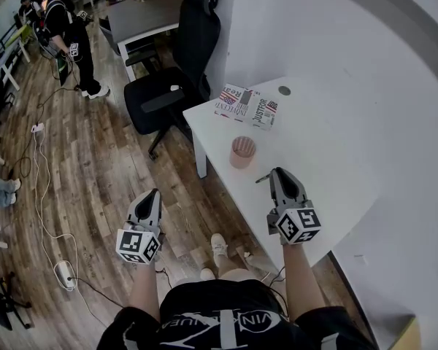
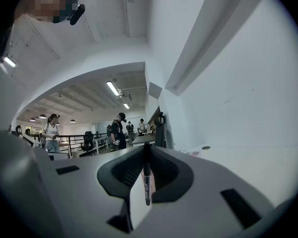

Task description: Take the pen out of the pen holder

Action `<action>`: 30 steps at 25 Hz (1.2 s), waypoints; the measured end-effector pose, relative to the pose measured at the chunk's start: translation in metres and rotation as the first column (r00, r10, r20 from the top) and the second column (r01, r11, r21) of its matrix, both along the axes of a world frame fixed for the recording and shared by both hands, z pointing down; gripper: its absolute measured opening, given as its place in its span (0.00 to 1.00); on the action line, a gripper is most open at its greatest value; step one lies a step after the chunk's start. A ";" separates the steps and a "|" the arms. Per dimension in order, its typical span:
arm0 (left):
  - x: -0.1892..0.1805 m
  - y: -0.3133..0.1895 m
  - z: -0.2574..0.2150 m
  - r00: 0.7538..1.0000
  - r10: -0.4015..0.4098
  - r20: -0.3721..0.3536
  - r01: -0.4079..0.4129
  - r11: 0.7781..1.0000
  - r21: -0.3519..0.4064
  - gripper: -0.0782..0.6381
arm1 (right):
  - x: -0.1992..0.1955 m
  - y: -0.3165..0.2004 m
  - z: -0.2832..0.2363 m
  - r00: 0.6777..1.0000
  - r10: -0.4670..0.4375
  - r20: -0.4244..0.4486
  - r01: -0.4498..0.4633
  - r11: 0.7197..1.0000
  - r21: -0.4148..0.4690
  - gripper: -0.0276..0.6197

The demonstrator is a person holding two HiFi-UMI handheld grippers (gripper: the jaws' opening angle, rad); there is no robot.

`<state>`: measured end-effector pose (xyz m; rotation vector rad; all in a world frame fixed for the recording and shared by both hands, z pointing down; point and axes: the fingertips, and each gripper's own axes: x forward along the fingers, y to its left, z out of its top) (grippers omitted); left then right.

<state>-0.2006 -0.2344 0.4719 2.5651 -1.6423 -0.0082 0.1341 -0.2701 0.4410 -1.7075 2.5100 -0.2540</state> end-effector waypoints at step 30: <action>-0.013 0.046 -0.004 0.999 -0.032 0.002 0.032 0.999 0.002 0.13 | 0.012 0.061 0.012 0.999 0.017 -0.039 -0.017 1.000 -0.009 0.12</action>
